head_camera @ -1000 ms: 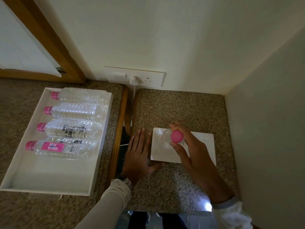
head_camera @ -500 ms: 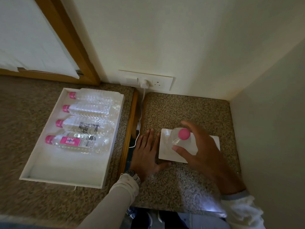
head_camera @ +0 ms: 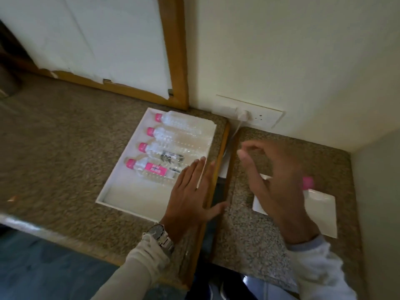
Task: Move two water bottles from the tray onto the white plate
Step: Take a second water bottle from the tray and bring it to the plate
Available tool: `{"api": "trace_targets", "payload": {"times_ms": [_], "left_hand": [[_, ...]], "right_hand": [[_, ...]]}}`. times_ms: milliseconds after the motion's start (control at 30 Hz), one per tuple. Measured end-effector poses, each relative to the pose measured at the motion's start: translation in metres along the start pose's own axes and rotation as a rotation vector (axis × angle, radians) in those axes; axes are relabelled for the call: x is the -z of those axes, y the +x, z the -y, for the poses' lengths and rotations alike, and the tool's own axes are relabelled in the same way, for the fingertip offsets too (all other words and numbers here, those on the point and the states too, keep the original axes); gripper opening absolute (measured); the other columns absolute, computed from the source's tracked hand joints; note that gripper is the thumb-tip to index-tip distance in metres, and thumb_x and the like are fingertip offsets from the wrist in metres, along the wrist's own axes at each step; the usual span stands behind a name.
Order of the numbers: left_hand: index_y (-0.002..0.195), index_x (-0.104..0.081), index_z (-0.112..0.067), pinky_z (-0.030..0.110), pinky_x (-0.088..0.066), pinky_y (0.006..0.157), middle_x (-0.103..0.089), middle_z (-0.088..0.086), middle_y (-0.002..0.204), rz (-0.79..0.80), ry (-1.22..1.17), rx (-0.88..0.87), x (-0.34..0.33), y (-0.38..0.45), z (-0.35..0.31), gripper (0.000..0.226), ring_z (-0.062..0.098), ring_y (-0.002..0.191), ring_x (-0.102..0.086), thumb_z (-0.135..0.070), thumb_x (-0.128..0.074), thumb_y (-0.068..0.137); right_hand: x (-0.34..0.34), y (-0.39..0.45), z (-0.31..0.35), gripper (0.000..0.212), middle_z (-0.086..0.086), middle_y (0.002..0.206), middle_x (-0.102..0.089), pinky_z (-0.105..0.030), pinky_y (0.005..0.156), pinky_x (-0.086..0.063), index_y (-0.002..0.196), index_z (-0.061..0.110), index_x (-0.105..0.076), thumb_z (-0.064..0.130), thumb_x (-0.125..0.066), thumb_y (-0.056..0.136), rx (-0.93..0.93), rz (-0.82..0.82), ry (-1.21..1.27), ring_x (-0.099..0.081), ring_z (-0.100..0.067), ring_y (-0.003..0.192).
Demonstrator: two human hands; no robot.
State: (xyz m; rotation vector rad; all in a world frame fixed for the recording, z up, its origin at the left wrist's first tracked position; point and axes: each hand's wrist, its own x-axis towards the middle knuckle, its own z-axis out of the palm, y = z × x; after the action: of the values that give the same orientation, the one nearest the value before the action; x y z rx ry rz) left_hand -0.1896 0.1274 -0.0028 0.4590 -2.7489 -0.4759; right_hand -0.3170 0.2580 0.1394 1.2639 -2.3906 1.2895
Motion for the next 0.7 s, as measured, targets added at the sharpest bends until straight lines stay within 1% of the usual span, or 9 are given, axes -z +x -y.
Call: {"api": "trace_targets", "payload": {"times_ms": [67,167,267,367,433,500,567,633,700], "left_hand": [[0.156,-0.031,-0.014,0.049,-0.033,0.123,-0.034,0.015,0.163,-0.028,0.033,0.021,0.015,-0.006,0.018,0.098,0.030,0.151,-0.032,-0.078,-0.052,0.084],[0.157,-0.029,-0.015,0.051,-0.033,0.121,-0.035,0.014,0.162,-0.048,0.085,0.084,0.034,-0.021,0.048,0.099,0.030,0.151,-0.033,-0.079,-0.050,0.084],[0.157,-0.027,-0.011,0.054,-0.033,0.121,-0.033,0.017,0.163,-0.062,0.109,0.169,0.050,-0.037,0.081,0.102,0.032,0.152,-0.031,-0.078,-0.051,0.084],[0.157,-0.025,-0.009,0.056,-0.034,0.120,-0.033,0.018,0.163,-0.056,0.125,0.255,0.063,-0.054,0.116,0.102,0.033,0.152,-0.030,-0.078,-0.048,0.085],[0.157,-0.025,-0.008,0.055,-0.033,0.121,-0.034,0.018,0.162,-0.027,0.166,0.290,0.070,-0.067,0.140,0.101,0.034,0.150,-0.032,-0.079,-0.044,0.086],[0.157,-0.024,-0.009,0.054,-0.031,0.121,-0.034,0.018,0.162,0.010,0.190,0.344,0.075,-0.080,0.162,0.102,0.034,0.150,-0.033,-0.081,-0.038,0.086],[0.156,-0.025,-0.009,0.056,-0.031,0.121,-0.036,0.019,0.161,0.036,0.201,0.385,0.078,-0.096,0.181,0.102,0.035,0.149,-0.033,-0.082,-0.035,0.085],[0.156,-0.028,-0.008,0.057,-0.030,0.122,-0.037,0.019,0.160,0.059,0.207,0.390,0.078,-0.111,0.194,0.102,0.035,0.149,-0.033,-0.082,-0.035,0.085],[0.155,-0.030,-0.007,0.058,-0.029,0.122,-0.037,0.019,0.161,0.086,0.200,0.401,0.077,-0.122,0.200,0.102,0.035,0.150,-0.033,-0.082,-0.034,0.086]], "right_hand": [[-0.031,0.009,0.007,0.021,-0.008,0.103,-0.072,-0.034,0.084,-0.055,0.111,0.005,-0.069,0.018,-0.061,0.097,-0.019,0.087,0.039,-0.066,-0.020,0.095],[-0.082,0.023,0.015,0.021,-0.005,0.110,-0.070,-0.037,0.084,-0.057,0.118,0.010,-0.065,0.017,-0.053,0.102,-0.033,0.206,0.048,-0.066,-0.016,0.099],[-0.138,0.030,0.024,0.023,-0.006,0.110,-0.070,-0.039,0.085,-0.055,0.120,0.011,-0.062,0.014,-0.048,0.102,-0.016,0.379,0.056,-0.066,-0.018,0.101],[-0.193,0.031,0.037,0.028,-0.005,0.115,-0.069,-0.037,0.091,-0.053,0.122,0.016,-0.061,0.019,-0.060,0.095,-0.026,0.587,-0.017,-0.064,-0.020,0.107],[-0.226,0.030,0.048,0.034,-0.007,0.117,-0.070,-0.039,0.090,-0.052,0.121,0.015,-0.061,0.029,-0.066,0.090,0.032,0.692,-0.128,-0.062,-0.025,0.111],[-0.255,0.028,0.060,0.036,-0.009,0.106,-0.072,-0.041,0.084,-0.049,0.109,0.013,-0.064,0.038,-0.071,0.084,0.160,0.715,-0.335,-0.063,-0.029,0.105],[-0.273,0.024,0.068,0.034,-0.007,0.097,-0.073,-0.041,0.083,-0.044,0.100,0.014,-0.065,0.040,-0.074,0.079,0.220,0.721,-0.482,-0.065,-0.030,0.099],[-0.283,0.020,0.070,0.023,-0.004,0.094,-0.073,-0.042,0.087,-0.039,0.099,0.016,-0.065,0.028,-0.073,0.081,0.259,0.729,-0.563,-0.067,-0.029,0.095],[-0.285,0.017,0.072,0.014,-0.003,0.092,-0.072,-0.040,0.083,-0.036,0.098,0.017,-0.064,0.017,-0.069,0.084,0.243,0.733,-0.539,-0.067,-0.028,0.090]]}}
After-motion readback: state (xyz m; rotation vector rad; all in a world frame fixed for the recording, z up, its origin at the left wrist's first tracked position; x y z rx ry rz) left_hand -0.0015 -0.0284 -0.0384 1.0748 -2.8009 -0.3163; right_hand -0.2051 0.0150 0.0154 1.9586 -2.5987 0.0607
